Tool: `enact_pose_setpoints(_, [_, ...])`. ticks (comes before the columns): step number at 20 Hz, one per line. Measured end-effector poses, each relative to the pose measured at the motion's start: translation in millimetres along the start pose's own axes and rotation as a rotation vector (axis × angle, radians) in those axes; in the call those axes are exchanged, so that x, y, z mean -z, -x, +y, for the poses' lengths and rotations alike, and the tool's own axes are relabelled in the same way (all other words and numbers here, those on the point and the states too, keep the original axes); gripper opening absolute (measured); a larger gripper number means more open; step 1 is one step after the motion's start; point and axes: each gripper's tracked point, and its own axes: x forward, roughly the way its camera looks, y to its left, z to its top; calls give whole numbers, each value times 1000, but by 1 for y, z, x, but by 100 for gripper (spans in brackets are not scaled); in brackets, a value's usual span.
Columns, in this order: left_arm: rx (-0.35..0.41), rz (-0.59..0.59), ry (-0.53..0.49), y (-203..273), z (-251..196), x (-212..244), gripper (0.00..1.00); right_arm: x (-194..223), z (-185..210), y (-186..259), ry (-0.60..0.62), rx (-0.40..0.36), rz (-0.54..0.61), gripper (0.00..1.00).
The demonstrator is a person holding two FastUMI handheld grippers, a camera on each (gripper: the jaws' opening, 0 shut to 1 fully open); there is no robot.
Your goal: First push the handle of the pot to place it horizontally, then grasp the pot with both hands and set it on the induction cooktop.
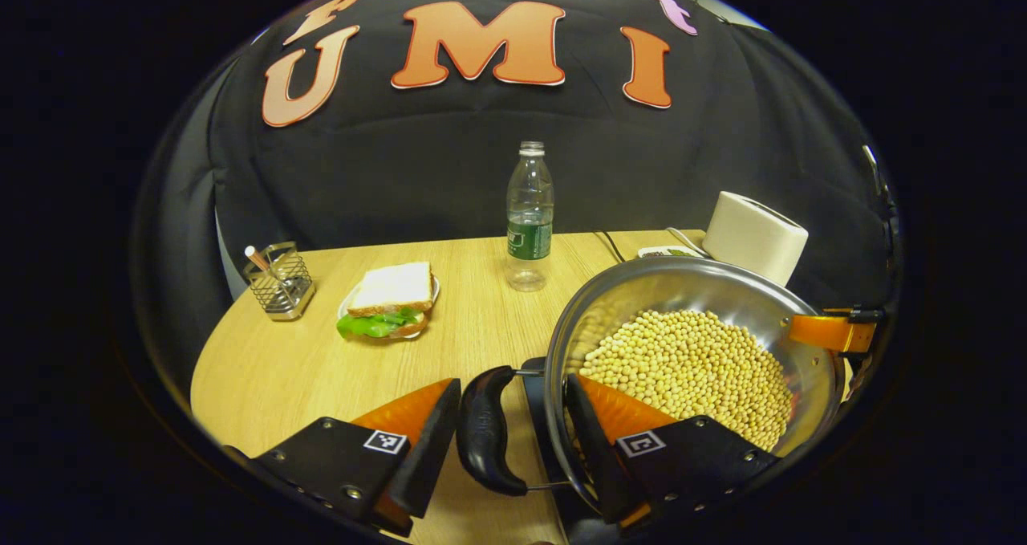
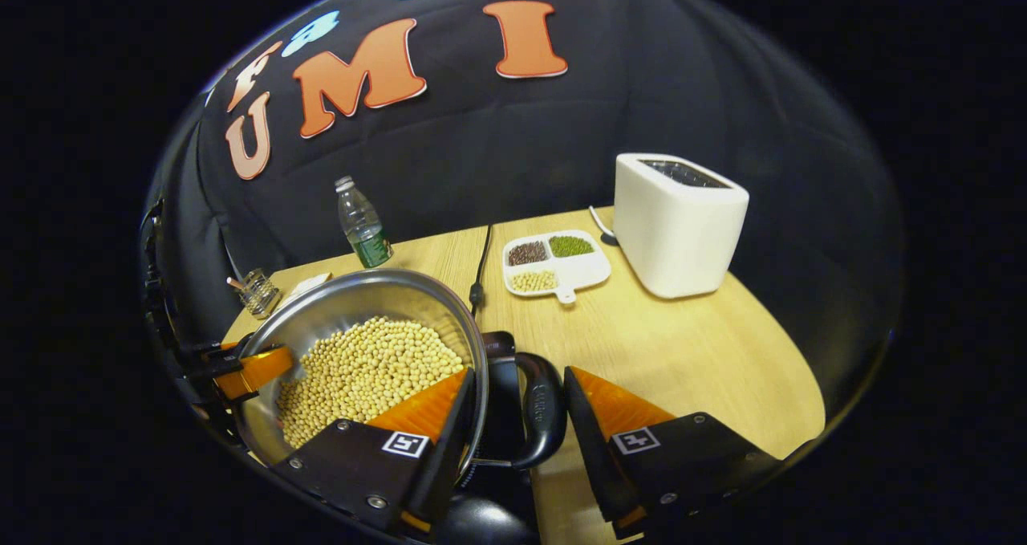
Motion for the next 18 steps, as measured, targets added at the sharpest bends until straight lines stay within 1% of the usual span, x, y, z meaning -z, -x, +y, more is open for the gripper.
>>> enact_pose_setpoints(2, [-9,-28,0,8,4,-9,80,-18,-5,12,9,16,-57,71])
enact_pose_setpoints(3, [-14,-49,-2,11,7,-16,80,-28,-7,18,18,23,-88,66])
enact_pose_setpoints(4, [-15,-65,-4,18,9,-20,81,-38,-9,25,28,30,-119,74])
enact_pose_setpoints(7, [-38,-146,-12,44,18,-52,82,-65,-8,53,53,29,-196,77])
enact_pose_setpoints(8, [-37,-177,-16,55,19,-64,82,-73,-6,63,58,23,-222,80])
enact_pose_setpoints(11, [6,-262,19,90,16,-103,82,-99,3,95,81,-12,-299,84])
enact_pose_setpoints(15, [-16,-441,43,168,43,-168,82,-136,19,144,127,-61,-409,90])
enact_pose_setpoints(16, [-5,-483,57,189,46,-183,81,-144,20,159,142,-67,-438,92])
enact_pose_setpoints(17, [34,-505,87,206,43,-192,81,-153,23,173,150,-75,-466,93])
enact_pose_setpoints(18, [56,-522,120,224,44,-200,78,-160,27,184,154,-89,-491,93])
